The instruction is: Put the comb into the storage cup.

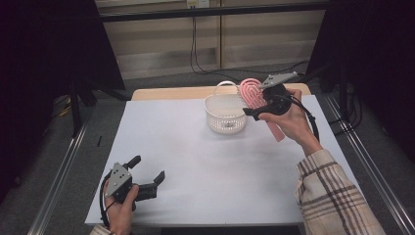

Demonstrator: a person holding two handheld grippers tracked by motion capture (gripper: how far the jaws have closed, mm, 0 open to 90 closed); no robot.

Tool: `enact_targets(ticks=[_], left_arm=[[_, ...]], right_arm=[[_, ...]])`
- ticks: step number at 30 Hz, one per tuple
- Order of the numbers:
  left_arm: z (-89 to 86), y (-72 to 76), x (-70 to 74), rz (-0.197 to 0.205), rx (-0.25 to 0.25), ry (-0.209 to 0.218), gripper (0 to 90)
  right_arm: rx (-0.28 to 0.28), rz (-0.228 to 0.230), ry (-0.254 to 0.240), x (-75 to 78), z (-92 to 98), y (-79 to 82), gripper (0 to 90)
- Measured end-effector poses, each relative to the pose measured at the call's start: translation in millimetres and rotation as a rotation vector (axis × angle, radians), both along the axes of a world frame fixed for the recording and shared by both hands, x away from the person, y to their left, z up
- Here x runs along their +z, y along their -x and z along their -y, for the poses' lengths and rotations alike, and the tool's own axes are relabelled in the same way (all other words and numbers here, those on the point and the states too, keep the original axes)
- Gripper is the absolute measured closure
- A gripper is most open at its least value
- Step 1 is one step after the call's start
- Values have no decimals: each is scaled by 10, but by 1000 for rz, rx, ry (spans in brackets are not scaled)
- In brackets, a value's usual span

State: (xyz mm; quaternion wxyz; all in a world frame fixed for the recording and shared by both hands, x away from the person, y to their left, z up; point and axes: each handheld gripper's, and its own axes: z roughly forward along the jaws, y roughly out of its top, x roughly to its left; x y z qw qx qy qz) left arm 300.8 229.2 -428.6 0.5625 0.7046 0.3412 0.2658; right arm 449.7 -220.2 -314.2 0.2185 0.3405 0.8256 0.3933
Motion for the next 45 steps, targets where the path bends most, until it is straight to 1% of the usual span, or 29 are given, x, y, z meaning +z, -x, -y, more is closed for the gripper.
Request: enact_targets(ticks=[3, 7, 11, 13, 14, 16, 18, 21, 23, 25, 30, 32, 36, 38, 42, 45], left_arm=[[-2, 1, 1, 0, 1, -1, 12], [-3, 0, 0, 0, 1, -1, 12], [-1, 1, 2, 1, 1, -3, 12], [7, -3, 5, 3, 2, 2, 12], [8, -4, 8, 5, 1, -3, 12], [16, -1, 6, 5, -2, 1, 12], [17, -1, 1, 4, 3, 5, 12], [16, -1, 1, 3, -2, 1, 12], [17, 0, 0, -1, 1, 12, 12], [15, 1, 0, 0, 0, 11, 12], [10, 3, 1, 0, 2, 9, 12], [7, 3, 3, 1, 3, 8, 12], [1, 5, 4, 0, 4, 15, 12], [0, 4, 5, 2, 2, 15, 12], [2, 6, 6, 2, 2, 15, 12], [3, 5, 4, 0, 3, 15, 12]], right_arm=[[-5, 9, -14, 8, -11, 9, 217], [-14, 34, -44, 32, 0, 13, 217], [10, 65, -62, 53, 3, 22, 217], [10, 73, -70, 63, -5, 28, 217], [12, 77, -73, 65, -7, 27, 217], [9, 88, -76, 71, -11, 27, 217], [5, 97, -100, 79, -9, 26, 217], [0, 121, -106, 93, -10, 30, 217], [-3, 130, -122, 101, -12, 32, 217], [-12, 145, -129, 108, -14, 33, 217], [-10, 164, -148, 114, -20, 33, 217], [-11, 178, -164, 126, -21, 34, 217], [-19, 200, -183, 153, -24, 30, 216], [-22, 206, -193, 168, -29, 29, 216], [-49, 221, -198, 190, -30, 6, 216], [-58, 226, -209, 201, -32, -15, 216]])
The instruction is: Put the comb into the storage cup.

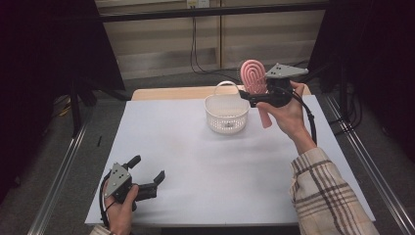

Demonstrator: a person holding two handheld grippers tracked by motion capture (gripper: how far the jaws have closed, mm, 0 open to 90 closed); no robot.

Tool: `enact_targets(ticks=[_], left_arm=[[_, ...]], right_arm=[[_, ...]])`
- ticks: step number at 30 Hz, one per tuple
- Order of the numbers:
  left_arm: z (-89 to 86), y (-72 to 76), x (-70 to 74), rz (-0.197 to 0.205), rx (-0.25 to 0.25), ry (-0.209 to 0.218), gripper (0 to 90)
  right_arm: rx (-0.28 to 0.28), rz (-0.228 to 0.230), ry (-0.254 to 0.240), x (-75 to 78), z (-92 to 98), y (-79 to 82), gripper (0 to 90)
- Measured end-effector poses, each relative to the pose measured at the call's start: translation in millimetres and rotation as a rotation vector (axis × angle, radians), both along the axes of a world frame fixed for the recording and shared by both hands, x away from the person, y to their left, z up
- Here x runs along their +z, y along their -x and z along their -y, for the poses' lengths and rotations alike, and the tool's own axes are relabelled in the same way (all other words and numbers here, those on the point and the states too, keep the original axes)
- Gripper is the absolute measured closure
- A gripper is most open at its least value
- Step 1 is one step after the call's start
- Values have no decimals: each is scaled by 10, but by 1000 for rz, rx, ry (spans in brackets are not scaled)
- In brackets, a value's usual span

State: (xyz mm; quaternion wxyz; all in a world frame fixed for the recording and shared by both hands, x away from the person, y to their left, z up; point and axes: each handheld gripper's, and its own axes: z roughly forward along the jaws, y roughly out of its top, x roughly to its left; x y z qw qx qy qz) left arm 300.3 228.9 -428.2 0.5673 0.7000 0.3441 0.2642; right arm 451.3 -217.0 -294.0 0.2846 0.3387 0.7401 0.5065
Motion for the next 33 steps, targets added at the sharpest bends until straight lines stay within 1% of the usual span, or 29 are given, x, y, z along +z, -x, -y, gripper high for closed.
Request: enact_targets(ticks=[2, 5, 7, 11, 13, 17, 20, 22, 24, 26, 29, 31, 33], left_arm=[[-2, -2, 0, 1, -4, -6, 12], [-3, -2, 1, 1, -5, -11, 12], [-3, -3, -2, 1, -4, -10, 12], [-2, 0, -2, 1, 0, -6, 12], [0, 2, 0, 4, 2, 0, 11], [-9, 0, 0, 4, 8, -5, 11], [-3, 3, 2, 6, 7, -1, 11], [-6, 2, 4, 9, 7, -5, 11], [-6, 1, 1, 5, 9, -1, 11], [-9, -3, -1, 4, 14, -9, 11], [-9, -3, -3, 1, 16, -4, 11], [-10, 2, 2, 4, 14, -11, 11], [-6, 4, 3, 4, 14, -8, 11]], right_arm=[[0, 2, -11, 5, -5, -12, 216], [8, 1, -5, -6, -26, -23, 216], [8, 2, -15, -16, -33, -31, 216], [-2, 14, -38, -6, -39, -57, 216], [-7, 25, -42, 15, -47, -70, 216], [-9, 39, -51, 52, -66, -104, 216], [-14, 33, -84, 29, -89, -135, 216], [-19, 36, -82, 13, -106, -161, 216], [-23, 39, -85, 17, -118, -183, 216], [-30, 46, -93, 36, -131, -195, 216], [-39, 58, -94, 66, -148, -214, 216], [-43, 60, -93, 84, -161, -228, 216], [-31, 59, -95, 100, -183, -235, 216]])
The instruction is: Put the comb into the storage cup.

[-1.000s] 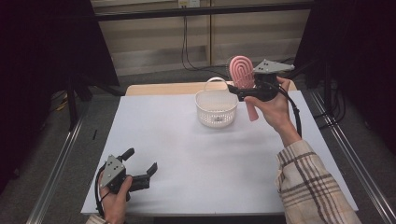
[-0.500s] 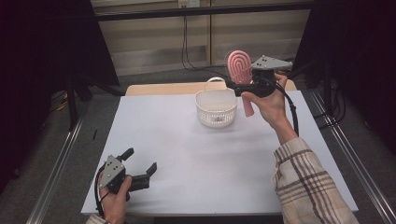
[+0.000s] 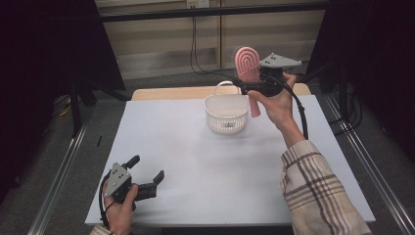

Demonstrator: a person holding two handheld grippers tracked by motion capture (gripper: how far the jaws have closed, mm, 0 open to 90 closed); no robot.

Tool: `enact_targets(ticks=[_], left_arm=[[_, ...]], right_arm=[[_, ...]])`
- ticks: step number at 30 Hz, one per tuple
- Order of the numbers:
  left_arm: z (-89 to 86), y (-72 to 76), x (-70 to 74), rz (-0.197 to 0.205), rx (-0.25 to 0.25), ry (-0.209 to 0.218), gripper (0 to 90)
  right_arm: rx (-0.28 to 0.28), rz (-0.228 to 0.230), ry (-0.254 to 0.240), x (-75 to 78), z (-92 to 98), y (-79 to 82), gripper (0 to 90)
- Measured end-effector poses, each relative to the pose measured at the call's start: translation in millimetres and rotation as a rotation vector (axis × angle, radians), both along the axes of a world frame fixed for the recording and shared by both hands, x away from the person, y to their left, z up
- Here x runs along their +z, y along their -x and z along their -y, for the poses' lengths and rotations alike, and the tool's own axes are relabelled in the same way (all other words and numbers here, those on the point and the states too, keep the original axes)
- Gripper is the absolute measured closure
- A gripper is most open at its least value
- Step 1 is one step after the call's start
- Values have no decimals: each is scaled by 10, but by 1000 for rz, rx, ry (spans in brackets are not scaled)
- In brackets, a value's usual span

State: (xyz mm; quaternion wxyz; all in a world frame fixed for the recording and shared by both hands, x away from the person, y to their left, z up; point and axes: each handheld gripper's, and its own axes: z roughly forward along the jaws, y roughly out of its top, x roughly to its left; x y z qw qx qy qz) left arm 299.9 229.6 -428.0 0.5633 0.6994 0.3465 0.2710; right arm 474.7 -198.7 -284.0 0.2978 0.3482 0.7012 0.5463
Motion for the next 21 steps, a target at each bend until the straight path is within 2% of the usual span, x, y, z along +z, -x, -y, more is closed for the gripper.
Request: enact_targets(ticks=[6, 13, 21], left_arm=[[-1, 1, 0, 0, 2, 8, 11], [-1, 1, -5, -6, -7, 7, 11], [-2, 6, -2, -3, -4, 10, 11]], right_arm=[[15, 11, 5, 12, -107, -31, 216], [15, 23, -32, 28, -183, -102, 216], [-3, 44, -47, 40, -261, -200, 216]])
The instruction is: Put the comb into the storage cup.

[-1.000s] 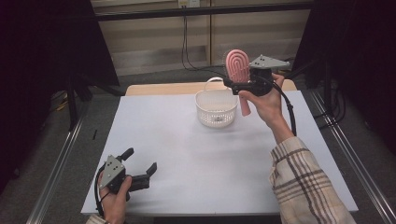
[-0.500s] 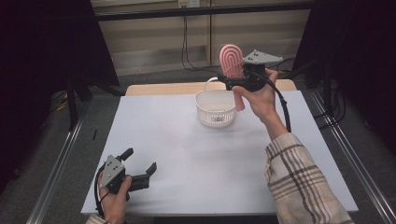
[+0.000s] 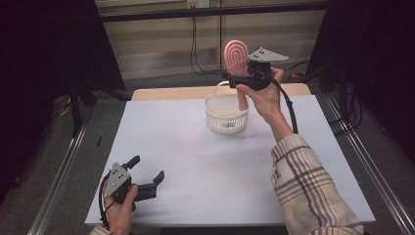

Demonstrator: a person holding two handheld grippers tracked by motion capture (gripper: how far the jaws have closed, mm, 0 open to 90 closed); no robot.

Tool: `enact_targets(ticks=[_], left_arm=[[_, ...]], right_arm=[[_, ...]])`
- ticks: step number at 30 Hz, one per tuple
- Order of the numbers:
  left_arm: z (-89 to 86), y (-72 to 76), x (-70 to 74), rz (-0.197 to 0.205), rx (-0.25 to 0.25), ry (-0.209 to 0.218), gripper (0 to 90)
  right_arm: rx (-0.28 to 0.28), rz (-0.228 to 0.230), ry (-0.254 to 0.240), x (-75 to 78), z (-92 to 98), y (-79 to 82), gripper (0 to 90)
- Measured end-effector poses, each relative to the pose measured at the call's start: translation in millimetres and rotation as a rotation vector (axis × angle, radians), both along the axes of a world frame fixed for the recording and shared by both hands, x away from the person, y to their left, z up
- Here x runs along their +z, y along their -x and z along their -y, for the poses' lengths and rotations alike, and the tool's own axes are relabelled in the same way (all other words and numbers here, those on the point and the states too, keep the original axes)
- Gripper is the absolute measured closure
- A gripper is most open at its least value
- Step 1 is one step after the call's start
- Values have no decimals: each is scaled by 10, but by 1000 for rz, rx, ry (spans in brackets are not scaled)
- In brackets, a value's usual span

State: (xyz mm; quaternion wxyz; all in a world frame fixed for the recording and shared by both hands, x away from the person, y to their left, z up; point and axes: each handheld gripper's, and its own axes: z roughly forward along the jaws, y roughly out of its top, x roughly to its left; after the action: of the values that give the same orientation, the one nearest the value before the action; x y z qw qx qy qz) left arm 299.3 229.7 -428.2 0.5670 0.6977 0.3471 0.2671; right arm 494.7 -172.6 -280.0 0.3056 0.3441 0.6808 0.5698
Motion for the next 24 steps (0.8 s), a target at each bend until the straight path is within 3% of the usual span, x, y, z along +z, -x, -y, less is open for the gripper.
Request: enact_targets(ticks=[11, 18, 24], left_arm=[[-2, -5, -2, -3, -6, -3, 11], [10, -4, -4, -7, -16, 5, 11], [10, -7, -6, -8, -19, 1, 11]], right_arm=[[-29, -12, -54, -76, -35, -87, 216], [-55, -9, -58, -113, -13, -123, 216], [-71, -39, -70, -179, -20, -177, 216]])
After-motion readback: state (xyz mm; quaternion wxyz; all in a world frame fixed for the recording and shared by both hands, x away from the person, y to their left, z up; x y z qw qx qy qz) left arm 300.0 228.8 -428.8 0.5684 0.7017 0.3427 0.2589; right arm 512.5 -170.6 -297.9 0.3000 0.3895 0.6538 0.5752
